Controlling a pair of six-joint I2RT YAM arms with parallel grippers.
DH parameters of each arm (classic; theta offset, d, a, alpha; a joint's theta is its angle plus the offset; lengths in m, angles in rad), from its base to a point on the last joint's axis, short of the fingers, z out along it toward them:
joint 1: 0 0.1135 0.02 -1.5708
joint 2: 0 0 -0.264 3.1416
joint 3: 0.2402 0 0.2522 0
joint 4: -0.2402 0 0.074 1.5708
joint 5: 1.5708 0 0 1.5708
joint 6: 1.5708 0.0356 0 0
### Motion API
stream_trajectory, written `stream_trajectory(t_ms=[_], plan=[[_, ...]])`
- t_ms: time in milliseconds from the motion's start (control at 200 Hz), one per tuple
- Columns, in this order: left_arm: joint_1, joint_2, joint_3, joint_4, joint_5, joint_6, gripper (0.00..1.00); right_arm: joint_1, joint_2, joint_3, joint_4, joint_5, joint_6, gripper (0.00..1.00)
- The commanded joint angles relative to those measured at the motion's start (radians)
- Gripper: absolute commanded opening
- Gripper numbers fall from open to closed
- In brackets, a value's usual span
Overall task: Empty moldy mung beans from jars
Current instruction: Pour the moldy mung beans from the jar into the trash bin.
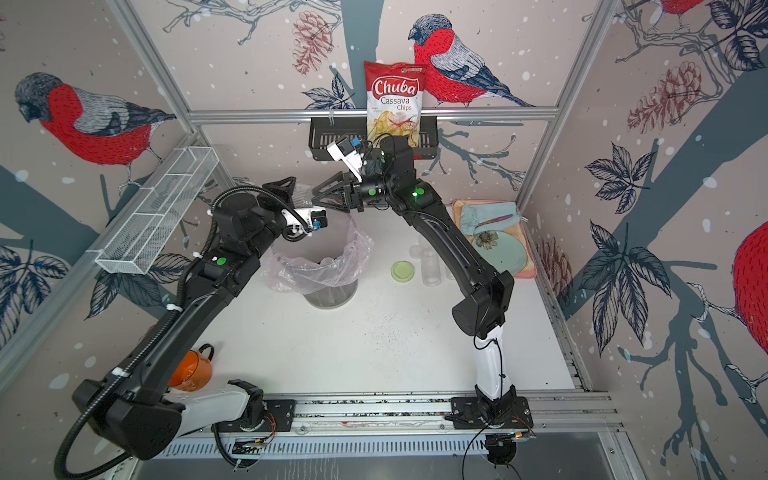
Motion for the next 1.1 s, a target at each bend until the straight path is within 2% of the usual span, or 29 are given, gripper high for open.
stream_trajectory(t_ms=[0,115,385,515,710,1096], plan=[[-0.002,-0.036,-0.01,0.918,0.183,0.068,0.0,-0.021,0.0,-0.032,-0.126,0.187,0.05,0.49],[0.0,-0.039,-0.024,0.89,0.198,0.111,0.0,-0.03,-0.039,-0.1,-0.142,0.282,0.022,0.49],[0.014,-0.046,-0.034,0.819,0.194,0.181,0.0,-0.035,-0.062,-0.14,-0.109,0.272,0.038,0.48],[0.014,-0.057,-0.049,0.795,0.182,0.21,0.0,-0.031,-0.039,-0.108,-0.125,0.271,0.035,0.45],[0.028,-0.074,-0.106,0.759,0.128,0.232,0.0,-0.037,-0.034,-0.109,-0.16,0.335,0.021,0.44],[0.145,-0.087,-0.257,0.714,0.072,0.247,0.0,-0.054,-0.083,-0.197,-0.206,0.483,-0.029,0.43]])
